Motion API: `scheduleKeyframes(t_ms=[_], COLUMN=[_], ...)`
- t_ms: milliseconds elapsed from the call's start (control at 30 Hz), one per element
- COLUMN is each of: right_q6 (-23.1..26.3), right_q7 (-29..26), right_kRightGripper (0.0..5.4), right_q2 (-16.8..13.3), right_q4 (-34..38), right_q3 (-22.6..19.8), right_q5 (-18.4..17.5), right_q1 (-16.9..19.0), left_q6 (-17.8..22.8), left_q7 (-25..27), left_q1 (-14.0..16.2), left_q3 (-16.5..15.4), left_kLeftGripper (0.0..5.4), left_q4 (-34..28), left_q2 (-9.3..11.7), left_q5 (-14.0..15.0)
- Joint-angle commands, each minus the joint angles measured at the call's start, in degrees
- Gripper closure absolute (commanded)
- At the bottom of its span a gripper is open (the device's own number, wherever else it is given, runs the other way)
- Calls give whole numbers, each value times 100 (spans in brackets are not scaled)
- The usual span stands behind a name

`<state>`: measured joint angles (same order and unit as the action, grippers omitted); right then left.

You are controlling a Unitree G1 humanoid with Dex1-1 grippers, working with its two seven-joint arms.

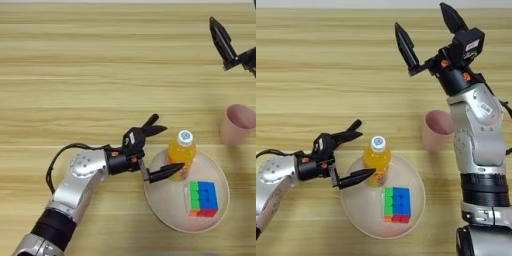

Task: Move the objects on the table

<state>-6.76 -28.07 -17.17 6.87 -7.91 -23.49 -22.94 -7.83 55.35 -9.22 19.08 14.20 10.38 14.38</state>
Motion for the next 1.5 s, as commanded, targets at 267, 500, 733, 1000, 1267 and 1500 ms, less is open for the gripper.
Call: scheduleKeyframes(t_ms=[267,500,733,1000,1267,1500], right_q6=[2,1,-12,-28,-30,-25], right_q7=[-28,-16,-13,-22,-14,9], right_kRightGripper=[0,0,0,0,0,0], right_q2=[24,10,6,0,7,20], right_q4=[12,28,27,35,54,74], right_q3=[45,54,57,45,49,58], right_q5=[30,33,61,59,62,78], right_q1=[-39,-48,-25,-14,-1,8], left_q6=[-93,-187,-279,-333,-377,-415], left_q7=[28,21,5,44,72,90], left_q1=[-260,-375,-434,-470,-494,-505], left_q3=[60,70,53,68,84,88], left_kLeftGripper=[4,4,28,105,179,203], left_q4=[329,594,854,1026,1108,1156], left_q2=[-117,-197,-282,-330,-343,-341], left_q5=[-201,-277,-386,-417,-436,-440])
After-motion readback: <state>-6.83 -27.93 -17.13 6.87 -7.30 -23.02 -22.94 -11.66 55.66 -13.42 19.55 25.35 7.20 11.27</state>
